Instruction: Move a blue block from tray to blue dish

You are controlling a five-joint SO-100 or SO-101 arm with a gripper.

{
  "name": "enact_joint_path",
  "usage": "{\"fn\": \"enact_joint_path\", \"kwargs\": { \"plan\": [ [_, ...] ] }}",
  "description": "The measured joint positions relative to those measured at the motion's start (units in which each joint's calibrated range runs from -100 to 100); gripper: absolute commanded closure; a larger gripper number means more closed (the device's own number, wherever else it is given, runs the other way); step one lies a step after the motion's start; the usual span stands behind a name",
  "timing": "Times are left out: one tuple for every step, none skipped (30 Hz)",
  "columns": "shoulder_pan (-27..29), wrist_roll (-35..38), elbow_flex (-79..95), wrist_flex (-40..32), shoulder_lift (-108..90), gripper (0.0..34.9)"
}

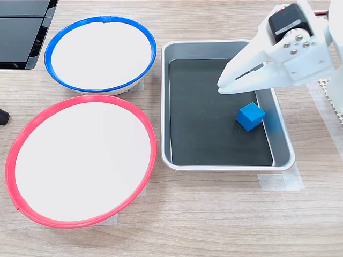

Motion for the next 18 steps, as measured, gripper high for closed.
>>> {"fn": "enact_joint_path", "kwargs": {
  "plan": [
    [0.0, 0.0, 0.0, 0.0, 0.0, 34.6],
    [0.0, 0.0, 0.0, 0.0, 0.0, 34.6],
    [0.0, 0.0, 0.0, 0.0, 0.0, 34.6],
    [0.0, 0.0, 0.0, 0.0, 0.0, 34.6],
    [0.0, 0.0, 0.0, 0.0, 0.0, 34.6],
    [0.0, 0.0, 0.0, 0.0, 0.0, 34.6],
    [0.0, 0.0, 0.0, 0.0, 0.0, 34.6],
    [0.0, 0.0, 0.0, 0.0, 0.0, 34.6],
    [0.0, 0.0, 0.0, 0.0, 0.0, 34.6],
    [0.0, 0.0, 0.0, 0.0, 0.0, 34.6],
    [0.0, 0.0, 0.0, 0.0, 0.0, 34.6],
    [0.0, 0.0, 0.0, 0.0, 0.0, 34.6],
    [0.0, 0.0, 0.0, 0.0, 0.0, 34.6],
    [0.0, 0.0, 0.0, 0.0, 0.0, 34.6],
    [0.0, 0.0, 0.0, 0.0, 0.0, 34.6],
    [0.0, 0.0, 0.0, 0.0, 0.0, 34.6],
    [0.0, 0.1, 0.0, 0.0, 0.0, 34.6],
    [-0.5, 0.2, 0.0, 0.0, 0.0, 34.6]
  ]
}}
